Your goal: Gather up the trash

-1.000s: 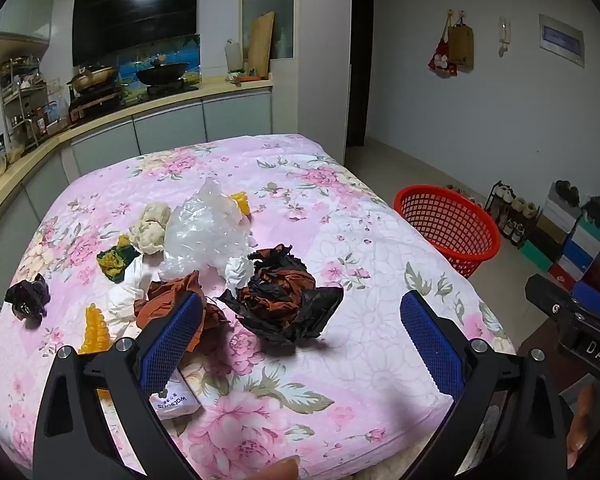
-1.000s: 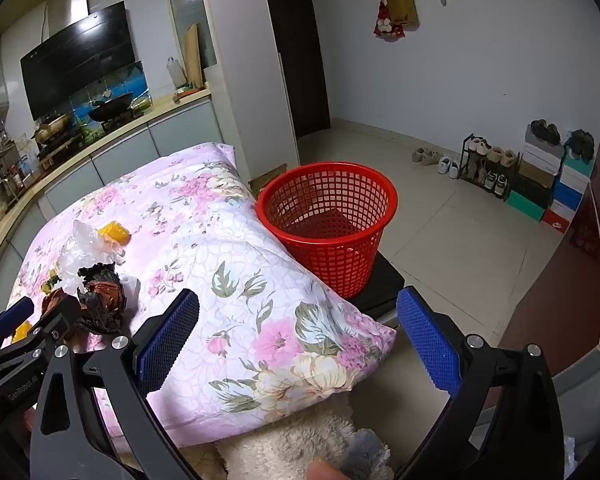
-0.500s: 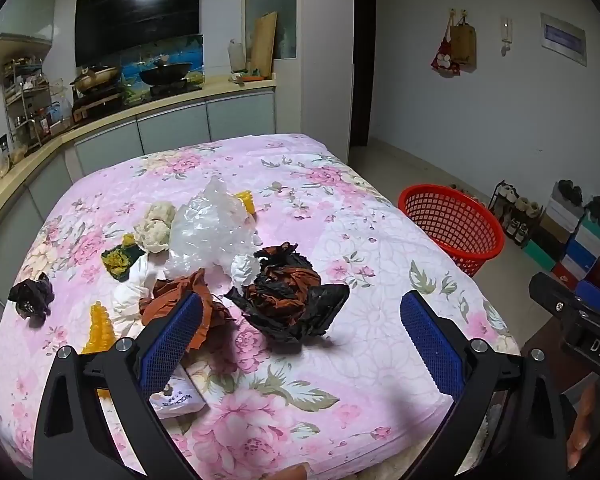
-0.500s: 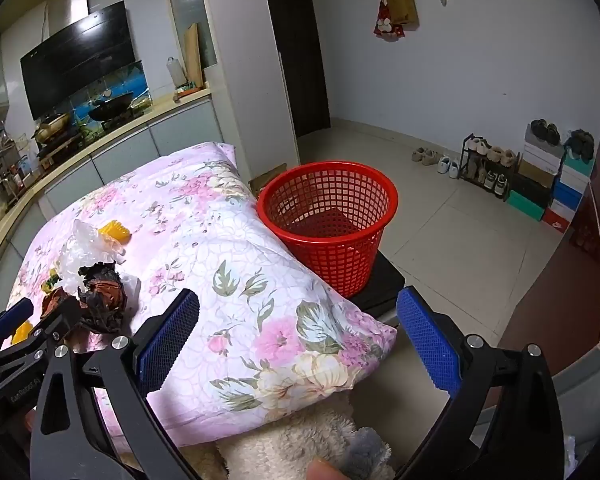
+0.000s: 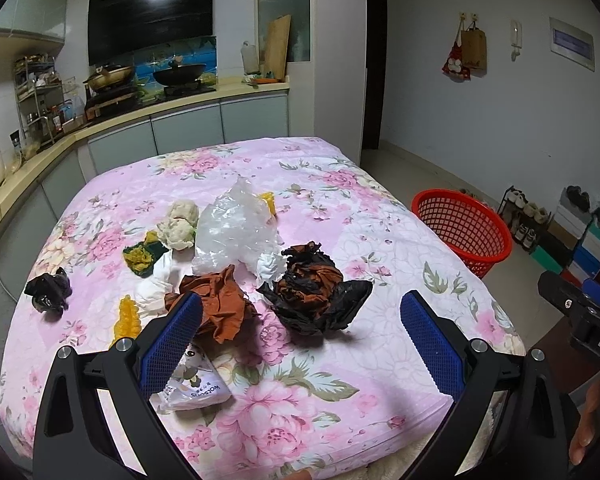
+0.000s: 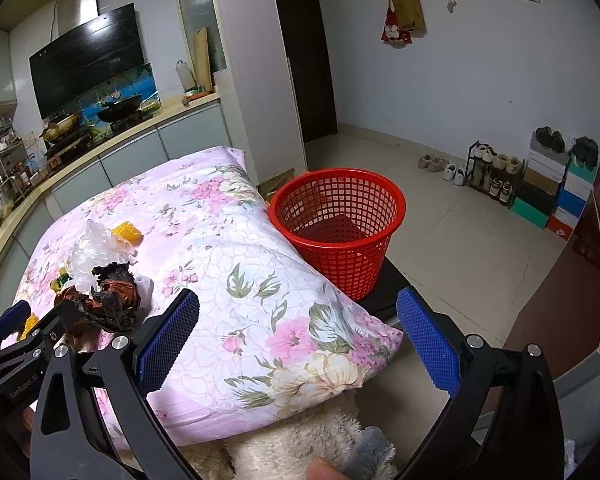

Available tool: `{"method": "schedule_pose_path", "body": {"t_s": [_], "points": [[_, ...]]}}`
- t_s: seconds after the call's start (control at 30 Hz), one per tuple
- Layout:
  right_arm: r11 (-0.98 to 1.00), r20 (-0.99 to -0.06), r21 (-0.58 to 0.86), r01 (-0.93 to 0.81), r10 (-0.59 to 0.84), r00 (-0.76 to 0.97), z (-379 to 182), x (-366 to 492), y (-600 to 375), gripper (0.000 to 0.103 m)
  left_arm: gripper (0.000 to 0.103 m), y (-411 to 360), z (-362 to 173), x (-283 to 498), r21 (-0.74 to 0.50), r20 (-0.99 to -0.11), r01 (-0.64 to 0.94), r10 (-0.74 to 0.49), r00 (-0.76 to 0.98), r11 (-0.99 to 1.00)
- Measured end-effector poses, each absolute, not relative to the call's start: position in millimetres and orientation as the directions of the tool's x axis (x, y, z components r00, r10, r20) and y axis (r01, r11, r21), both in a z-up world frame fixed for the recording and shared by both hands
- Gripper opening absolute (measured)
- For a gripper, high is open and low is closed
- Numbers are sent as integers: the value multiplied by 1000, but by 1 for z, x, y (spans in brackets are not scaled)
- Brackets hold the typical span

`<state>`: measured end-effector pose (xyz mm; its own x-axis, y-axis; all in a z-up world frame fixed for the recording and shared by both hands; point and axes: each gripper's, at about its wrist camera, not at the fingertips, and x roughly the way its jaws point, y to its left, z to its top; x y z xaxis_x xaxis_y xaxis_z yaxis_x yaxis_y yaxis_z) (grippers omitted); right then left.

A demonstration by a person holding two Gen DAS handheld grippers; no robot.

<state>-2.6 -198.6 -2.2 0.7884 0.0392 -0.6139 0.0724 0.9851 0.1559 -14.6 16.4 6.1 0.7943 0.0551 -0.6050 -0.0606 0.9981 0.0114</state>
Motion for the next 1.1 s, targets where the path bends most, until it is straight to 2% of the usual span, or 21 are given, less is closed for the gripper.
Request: {"method": "schedule_pose_path", "body": {"t_s": [1.1], "points": [[984, -613, 160, 78, 37, 789, 1, -2, -201, 96, 96, 12, 14, -13, 22, -604, -60, 61, 795, 998]]}}
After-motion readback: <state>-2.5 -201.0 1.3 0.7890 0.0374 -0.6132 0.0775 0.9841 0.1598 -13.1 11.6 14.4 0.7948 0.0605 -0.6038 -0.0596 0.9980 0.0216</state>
